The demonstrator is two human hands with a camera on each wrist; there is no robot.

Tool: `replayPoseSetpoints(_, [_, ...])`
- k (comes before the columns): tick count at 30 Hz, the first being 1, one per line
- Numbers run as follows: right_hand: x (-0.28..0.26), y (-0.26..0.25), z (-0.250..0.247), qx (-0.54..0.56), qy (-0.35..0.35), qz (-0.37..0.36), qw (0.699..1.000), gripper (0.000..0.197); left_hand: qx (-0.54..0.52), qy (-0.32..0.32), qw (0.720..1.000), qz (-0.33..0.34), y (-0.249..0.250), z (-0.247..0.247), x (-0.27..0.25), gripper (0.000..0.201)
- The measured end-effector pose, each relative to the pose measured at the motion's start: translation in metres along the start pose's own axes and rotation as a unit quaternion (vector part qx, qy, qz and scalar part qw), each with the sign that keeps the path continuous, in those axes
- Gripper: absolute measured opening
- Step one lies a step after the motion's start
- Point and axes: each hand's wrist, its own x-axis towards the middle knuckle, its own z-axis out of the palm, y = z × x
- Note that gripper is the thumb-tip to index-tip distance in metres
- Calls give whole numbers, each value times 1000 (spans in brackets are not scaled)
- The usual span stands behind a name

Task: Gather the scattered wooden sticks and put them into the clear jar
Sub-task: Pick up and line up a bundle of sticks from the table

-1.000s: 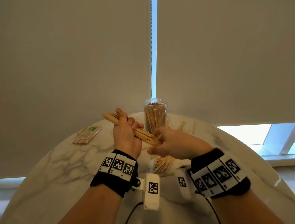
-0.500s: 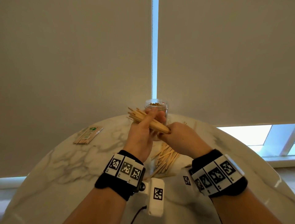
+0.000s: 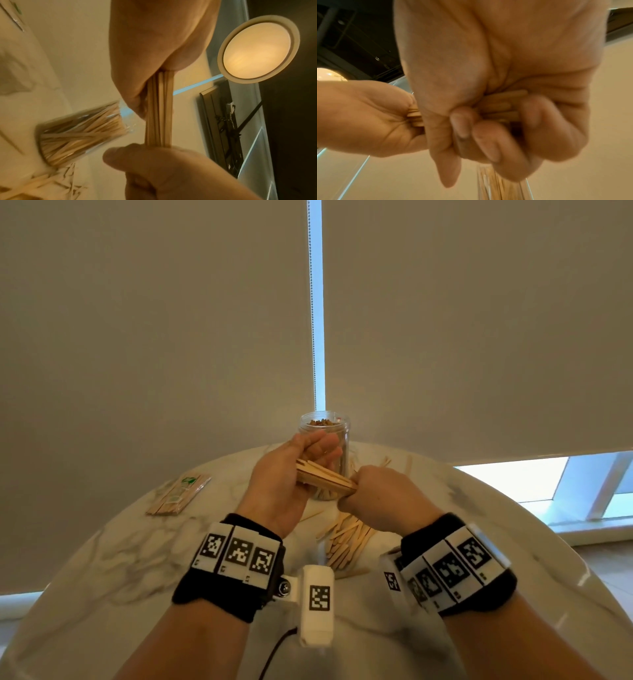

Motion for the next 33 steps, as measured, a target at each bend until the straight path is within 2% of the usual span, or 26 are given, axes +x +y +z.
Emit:
replayPoseSetpoints(3, [-1, 1, -7, 10, -7, 1, 1000, 20, 35, 17, 999, 9, 8, -8, 3, 41])
replayPoseSetpoints(5, [-3, -4, -6, -16, -3, -7, 1000, 22, 72, -5, 997, -3, 8, -6, 0, 41])
replayPoseSetpoints(8, [-8, -11, -4, -103, 44, -15, 994, 23, 128, -1, 992, 18, -3, 0, -2, 29])
replayPoseSetpoints(11, [-12, -12, -11, -110, 78, -7, 991, 23, 121, -21, 992, 23, -4, 0, -3, 29])
replayPoseSetpoints(13, [-12, -12, -15, -102, 74, -6, 992, 24, 167, -39, 985, 10, -1, -2, -2, 31])
replayPoseSetpoints(14, [-12, -11, -16, -91, 63, -8, 994, 28, 240, -37, 970, 12, -1, -3, -3, 33])
replayPoseSetpoints(16, [-11, -10, -16, -49, 25, -23, 998, 39, 405, -29, 913, 38, -5, -8, -3, 37])
replayPoseSetpoints(17, [-11, -11, -15, -22, 4, -32, 999, 45, 449, -25, 892, 47, -7, -10, -3, 38])
replayPoseSetpoints(18, [-11, -11, -14, 0, -7, -40, 999, 49, 457, -20, 888, 45, -8, -13, -1, 37])
replayPoseSetpoints(21, [-8, -12, -11, 9, 20, -76, 997, 45, 409, 17, 911, 50, -6, -22, 3, 36])
replayPoseSetpoints(24, [-5, -10, -9, -59, 79, -90, 991, 35, 376, 53, 922, 78, -3, -26, 6, 37])
replayPoseSetpoints(28, [-6, -13, -3, -153, 160, -60, 973, 29, 324, 41, 943, 66, -5, -14, 2, 43])
replayPoseSetpoints(31, [-5, -7, -6, -111, 131, -40, 984, 29, 288, 54, 955, 38, 4, -3, 4, 60])
replayPoseSetpoints(33, [-4, -5, -9, -92, 109, -33, 989, 28, 274, 81, 957, 54, 7, 0, 6, 66])
